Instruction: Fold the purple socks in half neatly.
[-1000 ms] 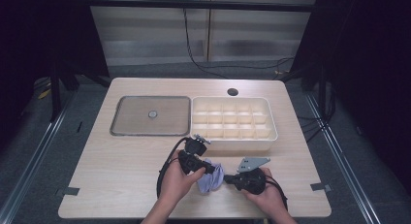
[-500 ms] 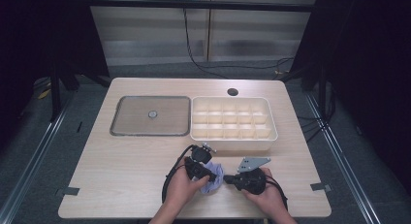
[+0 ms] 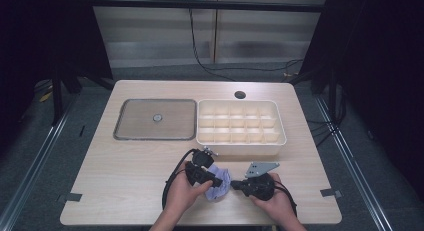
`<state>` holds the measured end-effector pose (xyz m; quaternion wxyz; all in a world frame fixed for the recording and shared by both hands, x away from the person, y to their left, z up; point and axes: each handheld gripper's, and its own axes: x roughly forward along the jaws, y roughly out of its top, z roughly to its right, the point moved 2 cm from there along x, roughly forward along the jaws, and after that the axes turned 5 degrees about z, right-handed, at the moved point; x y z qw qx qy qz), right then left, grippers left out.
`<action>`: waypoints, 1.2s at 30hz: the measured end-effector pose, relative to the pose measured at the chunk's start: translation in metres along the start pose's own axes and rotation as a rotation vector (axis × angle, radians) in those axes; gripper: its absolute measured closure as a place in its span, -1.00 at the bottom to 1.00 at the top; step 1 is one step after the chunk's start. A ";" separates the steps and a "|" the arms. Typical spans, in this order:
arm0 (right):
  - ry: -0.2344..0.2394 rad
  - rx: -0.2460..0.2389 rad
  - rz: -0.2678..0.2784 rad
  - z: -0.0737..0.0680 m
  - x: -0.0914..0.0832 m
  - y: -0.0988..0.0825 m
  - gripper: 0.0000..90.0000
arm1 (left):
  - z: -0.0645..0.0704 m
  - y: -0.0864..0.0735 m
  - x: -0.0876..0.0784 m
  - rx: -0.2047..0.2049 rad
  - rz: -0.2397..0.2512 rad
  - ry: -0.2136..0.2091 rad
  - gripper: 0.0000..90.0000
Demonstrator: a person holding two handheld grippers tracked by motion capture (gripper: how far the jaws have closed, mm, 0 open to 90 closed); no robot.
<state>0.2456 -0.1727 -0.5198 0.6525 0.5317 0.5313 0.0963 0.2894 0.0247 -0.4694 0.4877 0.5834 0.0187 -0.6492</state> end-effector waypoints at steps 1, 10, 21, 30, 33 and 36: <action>0.000 -0.001 0.000 0.000 0.000 0.000 1.00 | -0.001 0.001 -0.003 0.000 0.002 0.004 0.36; -0.003 -0.005 0.004 0.000 0.000 0.000 1.00 | -0.012 0.001 -0.020 -0.016 0.028 0.056 0.29; -0.001 -0.006 0.007 0.000 0.001 0.000 1.00 | -0.022 -0.002 -0.026 -0.046 0.030 0.084 0.24; -0.003 -0.009 0.008 0.000 0.001 0.000 1.00 | -0.026 -0.008 -0.029 -0.076 0.033 0.081 0.21; -0.004 -0.008 0.004 0.000 0.001 0.001 1.00 | -0.028 -0.010 -0.028 -0.078 0.024 0.078 0.20; -0.006 -0.006 0.004 -0.001 0.001 0.001 1.00 | -0.030 -0.012 -0.027 -0.081 0.019 0.071 0.19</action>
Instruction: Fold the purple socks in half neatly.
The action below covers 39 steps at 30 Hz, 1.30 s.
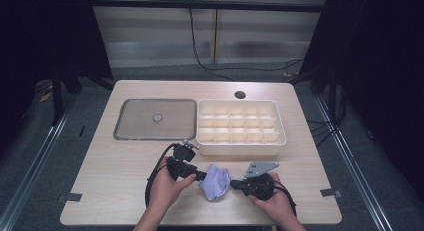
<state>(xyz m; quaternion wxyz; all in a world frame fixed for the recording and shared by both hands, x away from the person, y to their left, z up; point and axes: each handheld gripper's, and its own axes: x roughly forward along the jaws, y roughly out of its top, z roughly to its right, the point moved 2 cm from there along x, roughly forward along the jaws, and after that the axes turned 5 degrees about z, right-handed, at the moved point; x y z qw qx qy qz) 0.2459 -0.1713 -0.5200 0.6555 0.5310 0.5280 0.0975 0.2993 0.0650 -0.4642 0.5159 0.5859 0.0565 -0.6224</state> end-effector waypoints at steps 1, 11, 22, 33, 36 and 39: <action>0.001 0.002 -0.001 0.000 0.000 0.000 1.00 | 0.001 -0.001 0.001 -0.018 0.010 -0.004 0.18; 0.004 0.000 0.009 0.001 0.000 -0.001 1.00 | 0.000 -0.003 0.007 -0.010 -0.005 -0.014 0.18; 0.004 0.004 0.016 0.001 0.000 -0.002 1.00 | -0.002 -0.002 0.010 -0.022 -0.009 -0.018 0.24; 0.001 0.008 0.014 0.001 0.000 -0.001 1.00 | -0.005 -0.003 0.010 -0.029 -0.008 -0.028 0.27; 0.003 0.004 0.018 0.001 0.000 -0.001 1.00 | -0.005 -0.004 0.011 -0.034 -0.011 -0.038 0.27; 0.003 0.006 0.016 0.001 0.000 -0.002 1.00 | -0.003 -0.005 0.013 -0.038 -0.015 -0.047 0.27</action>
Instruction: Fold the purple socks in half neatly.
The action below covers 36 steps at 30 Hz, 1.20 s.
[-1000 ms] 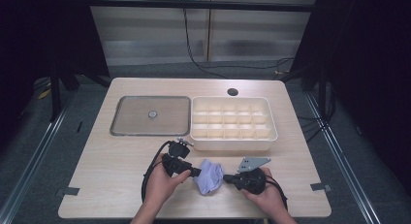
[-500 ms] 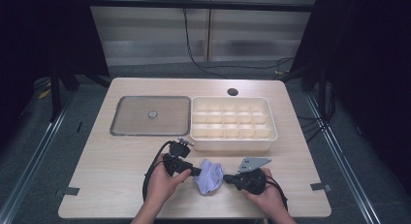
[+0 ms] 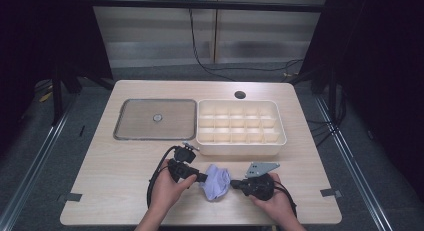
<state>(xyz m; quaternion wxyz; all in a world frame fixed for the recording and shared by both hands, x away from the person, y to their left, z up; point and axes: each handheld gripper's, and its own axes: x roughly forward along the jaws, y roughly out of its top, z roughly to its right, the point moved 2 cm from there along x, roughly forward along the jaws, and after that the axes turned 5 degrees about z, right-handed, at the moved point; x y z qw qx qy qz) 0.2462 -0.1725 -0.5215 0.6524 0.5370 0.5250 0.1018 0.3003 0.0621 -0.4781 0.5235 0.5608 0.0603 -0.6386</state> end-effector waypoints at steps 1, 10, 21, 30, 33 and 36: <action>0.000 -0.001 0.001 0.000 0.000 0.000 1.00 | 0.001 0.000 0.001 -0.003 -0.001 0.003 0.27; -0.002 -0.001 -0.001 0.001 0.000 0.000 1.00 | 0.002 -0.002 0.008 -0.013 -0.006 -0.017 0.44; -0.003 -0.003 0.002 0.000 0.000 0.000 1.00 | 0.008 0.004 0.005 0.000 -0.040 -0.039 0.87; -0.011 -0.008 -0.007 0.002 -0.002 0.001 1.00 | 0.014 0.007 0.002 -0.009 -0.032 -0.041 0.88; -0.019 -0.004 0.004 0.005 -0.005 0.003 1.00 | 0.012 0.007 0.001 0.005 -0.040 -0.043 0.88; -0.044 -0.016 0.004 0.007 -0.007 0.005 1.00 | 0.013 0.006 0.000 -0.004 -0.029 -0.042 0.88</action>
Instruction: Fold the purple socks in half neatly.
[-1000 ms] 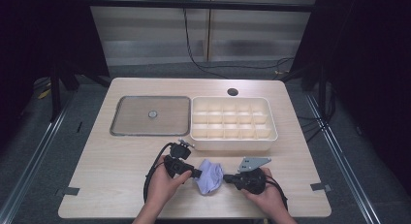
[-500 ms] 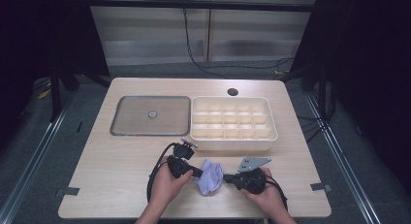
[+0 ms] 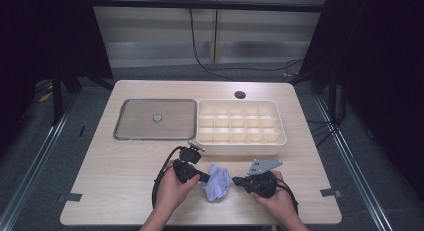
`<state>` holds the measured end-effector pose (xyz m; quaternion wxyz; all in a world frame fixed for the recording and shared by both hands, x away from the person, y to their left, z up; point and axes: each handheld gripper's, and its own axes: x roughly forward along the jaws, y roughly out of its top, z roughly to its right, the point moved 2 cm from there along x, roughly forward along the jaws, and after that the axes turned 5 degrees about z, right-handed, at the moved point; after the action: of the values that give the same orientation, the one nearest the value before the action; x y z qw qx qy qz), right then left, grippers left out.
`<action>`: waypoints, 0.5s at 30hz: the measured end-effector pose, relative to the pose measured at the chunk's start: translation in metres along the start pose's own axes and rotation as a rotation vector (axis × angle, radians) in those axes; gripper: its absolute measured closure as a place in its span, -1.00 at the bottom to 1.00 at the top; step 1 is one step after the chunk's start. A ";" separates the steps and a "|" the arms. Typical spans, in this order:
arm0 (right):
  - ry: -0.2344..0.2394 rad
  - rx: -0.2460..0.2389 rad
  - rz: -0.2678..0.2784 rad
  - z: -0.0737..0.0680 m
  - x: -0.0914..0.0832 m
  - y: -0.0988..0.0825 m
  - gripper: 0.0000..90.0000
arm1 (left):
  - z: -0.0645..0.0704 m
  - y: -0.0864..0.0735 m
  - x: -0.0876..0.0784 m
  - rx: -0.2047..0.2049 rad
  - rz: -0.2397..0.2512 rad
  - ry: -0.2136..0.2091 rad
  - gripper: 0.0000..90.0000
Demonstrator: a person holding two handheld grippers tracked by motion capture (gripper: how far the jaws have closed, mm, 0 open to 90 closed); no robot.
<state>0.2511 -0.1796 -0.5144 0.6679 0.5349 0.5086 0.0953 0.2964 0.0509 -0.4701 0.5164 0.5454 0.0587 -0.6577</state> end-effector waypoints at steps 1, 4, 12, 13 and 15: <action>0.003 0.002 0.003 0.001 0.000 0.000 1.00 | 0.001 0.000 0.000 -0.010 0.009 0.000 0.88; 0.015 0.002 0.002 0.000 0.002 0.001 1.00 | 0.002 0.000 -0.001 -0.010 0.016 -0.004 0.88; 0.027 -0.028 -0.021 -0.004 0.007 0.003 1.00 | 0.006 0.003 -0.003 -0.008 0.023 -0.012 0.88; 0.027 -0.027 -0.020 -0.003 0.007 0.002 1.00 | 0.006 0.003 -0.003 -0.006 0.024 -0.010 0.88; 0.029 -0.026 -0.020 -0.003 0.007 0.002 1.00 | 0.007 0.003 -0.004 -0.005 0.021 -0.011 0.88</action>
<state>0.2526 -0.1719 -0.5167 0.6682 0.5197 0.5223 0.1031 0.2939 0.0472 -0.4628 0.5251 0.5409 0.0516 -0.6550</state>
